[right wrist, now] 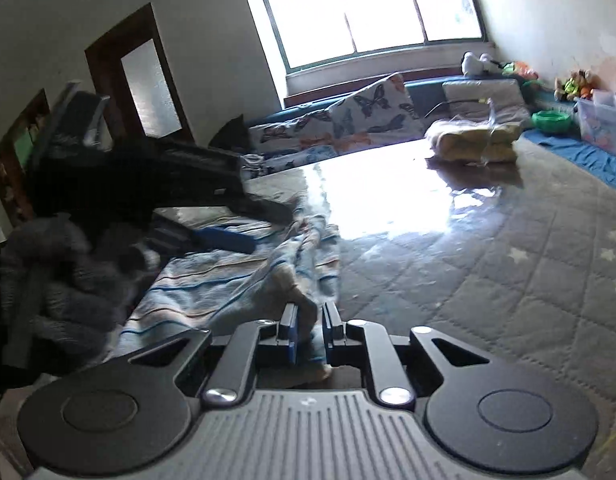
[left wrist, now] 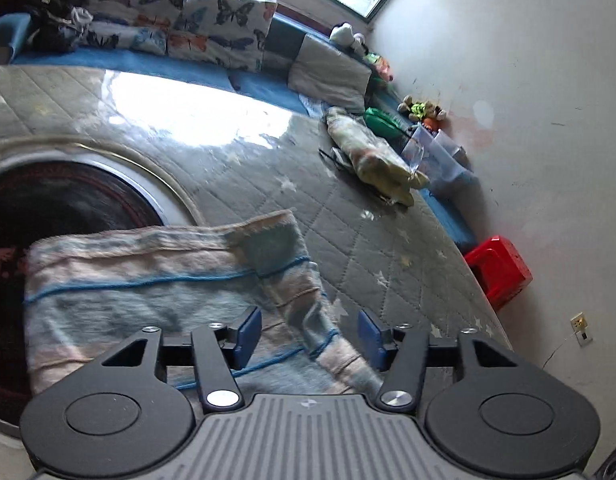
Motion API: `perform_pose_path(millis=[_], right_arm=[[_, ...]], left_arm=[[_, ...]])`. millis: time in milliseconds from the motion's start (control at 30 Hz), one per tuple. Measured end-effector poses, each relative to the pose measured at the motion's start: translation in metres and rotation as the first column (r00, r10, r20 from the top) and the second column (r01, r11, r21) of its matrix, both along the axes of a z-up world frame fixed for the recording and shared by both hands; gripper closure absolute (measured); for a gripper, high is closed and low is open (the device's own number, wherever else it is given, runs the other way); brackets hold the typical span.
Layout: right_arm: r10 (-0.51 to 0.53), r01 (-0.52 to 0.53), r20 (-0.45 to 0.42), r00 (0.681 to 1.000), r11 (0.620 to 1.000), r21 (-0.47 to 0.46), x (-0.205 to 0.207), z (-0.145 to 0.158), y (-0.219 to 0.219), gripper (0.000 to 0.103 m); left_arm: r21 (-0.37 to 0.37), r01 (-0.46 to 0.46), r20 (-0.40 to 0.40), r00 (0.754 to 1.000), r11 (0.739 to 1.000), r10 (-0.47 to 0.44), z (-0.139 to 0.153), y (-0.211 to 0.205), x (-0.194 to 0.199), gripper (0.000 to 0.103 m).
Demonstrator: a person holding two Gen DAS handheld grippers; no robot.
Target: Fold clothes
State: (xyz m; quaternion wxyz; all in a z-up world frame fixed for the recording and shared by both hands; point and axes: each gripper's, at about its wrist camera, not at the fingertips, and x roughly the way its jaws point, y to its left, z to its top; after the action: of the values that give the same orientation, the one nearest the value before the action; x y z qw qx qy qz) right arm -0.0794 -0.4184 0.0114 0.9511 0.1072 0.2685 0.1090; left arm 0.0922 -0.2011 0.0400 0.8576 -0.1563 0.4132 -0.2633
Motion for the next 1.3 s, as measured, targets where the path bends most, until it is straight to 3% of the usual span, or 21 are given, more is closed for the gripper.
perform_pose_path(millis=[67, 200, 400, 500, 667, 767, 933, 1000, 1300], right_arm=[[-0.018, 0.018, 0.015, 1.000, 1.000, -0.010, 0.001, 0.005, -0.004, 0.079], [-0.015, 0.017, 0.056, 0.998, 0.999, -0.028, 0.006, 0.023, -0.004, 0.079], [0.097, -0.094, 0.083, 0.992, 0.995, -0.045, 0.026, 0.038, 0.022, 0.079], [0.146, -0.142, 0.052, 0.988, 0.986, -0.085, 0.040, 0.030, 0.040, 0.079], [0.118, -0.120, -0.019, 0.993, 0.984, -0.133, 0.048, 0.006, 0.047, 0.078], [0.076, -0.083, -0.066, 0.995, 0.990, -0.117, 0.046, -0.013, 0.038, 0.077], [0.080, -0.088, -0.073, 0.994, 0.990, -0.110, 0.039, -0.014, 0.035, 0.075], [0.077, -0.086, -0.087, 0.993, 0.991, -0.105, 0.037, -0.012, 0.032, 0.069], [0.037, -0.045, -0.095, 0.995, 0.995, -0.092, 0.034, -0.006, 0.031, 0.047]], left_arm=[[0.007, -0.011, 0.011, 1.000, 1.000, 0.011, 0.001, 0.012, -0.006, 0.035], [0.051, -0.015, 0.055, 0.998, 0.999, 0.013, 0.003, 0.034, -0.025, 0.035], [0.154, 0.031, 0.134, 0.990, 0.988, -0.052, 0.000, 0.049, -0.058, 0.034], [0.174, 0.043, 0.135, 0.989, 0.984, -0.067, -0.006, 0.054, -0.068, 0.027], [0.181, 0.051, 0.122, 0.990, 0.982, -0.074, -0.016, 0.064, -0.079, 0.025], [0.201, 0.053, 0.126, 0.989, 0.978, -0.080, -0.022, 0.065, -0.083, 0.025], [0.215, 0.044, 0.157, 0.984, 0.976, -0.079, -0.025, 0.074, -0.093, 0.025], [0.217, 0.053, 0.164, 0.982, 0.975, -0.090, -0.024, 0.080, -0.100, 0.018], [0.356, 0.016, 0.248, 0.962, 0.935, -0.111, -0.029, 0.089, -0.129, 0.019]])
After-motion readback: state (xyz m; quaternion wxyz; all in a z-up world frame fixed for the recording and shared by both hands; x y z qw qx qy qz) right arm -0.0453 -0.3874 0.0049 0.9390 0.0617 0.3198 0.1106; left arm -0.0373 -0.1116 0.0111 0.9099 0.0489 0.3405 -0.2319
